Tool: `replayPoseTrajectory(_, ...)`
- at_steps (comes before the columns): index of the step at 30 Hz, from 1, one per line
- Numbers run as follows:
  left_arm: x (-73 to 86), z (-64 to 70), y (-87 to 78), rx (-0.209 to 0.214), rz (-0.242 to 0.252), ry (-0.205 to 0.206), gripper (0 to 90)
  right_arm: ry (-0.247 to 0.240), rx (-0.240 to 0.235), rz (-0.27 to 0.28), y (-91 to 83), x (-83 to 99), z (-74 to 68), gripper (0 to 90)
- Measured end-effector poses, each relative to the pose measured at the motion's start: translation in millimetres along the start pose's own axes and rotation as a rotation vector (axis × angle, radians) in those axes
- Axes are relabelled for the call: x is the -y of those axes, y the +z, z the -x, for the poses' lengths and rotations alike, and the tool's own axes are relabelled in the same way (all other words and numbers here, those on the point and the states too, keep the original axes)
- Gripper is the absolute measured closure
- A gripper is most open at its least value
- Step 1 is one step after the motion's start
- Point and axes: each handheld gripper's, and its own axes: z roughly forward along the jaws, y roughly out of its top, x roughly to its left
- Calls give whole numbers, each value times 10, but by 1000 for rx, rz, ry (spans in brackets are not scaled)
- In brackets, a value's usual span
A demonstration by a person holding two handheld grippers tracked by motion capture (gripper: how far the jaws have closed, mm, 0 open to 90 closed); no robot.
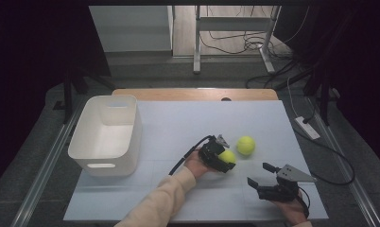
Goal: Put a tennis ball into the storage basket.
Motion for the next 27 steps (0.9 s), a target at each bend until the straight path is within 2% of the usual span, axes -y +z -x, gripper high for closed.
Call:
replayPoseTrajectory(4,-3,6,-16,-14,-7,13,267,0,-2,3,-1,-1,1,128)
replayPoseTrajectory(7,1,-6,-47,-8,-4,13,268,2,0,2,-2,1,3,128)
replayPoseTrajectory(16,-8,3,-189,-7,44,8,268,0,0,3,2,-1,1,128)
replayPoseTrajectory(27,0,36,-349,-17,88,23,268,0,1,3,9,-5,-6,128)
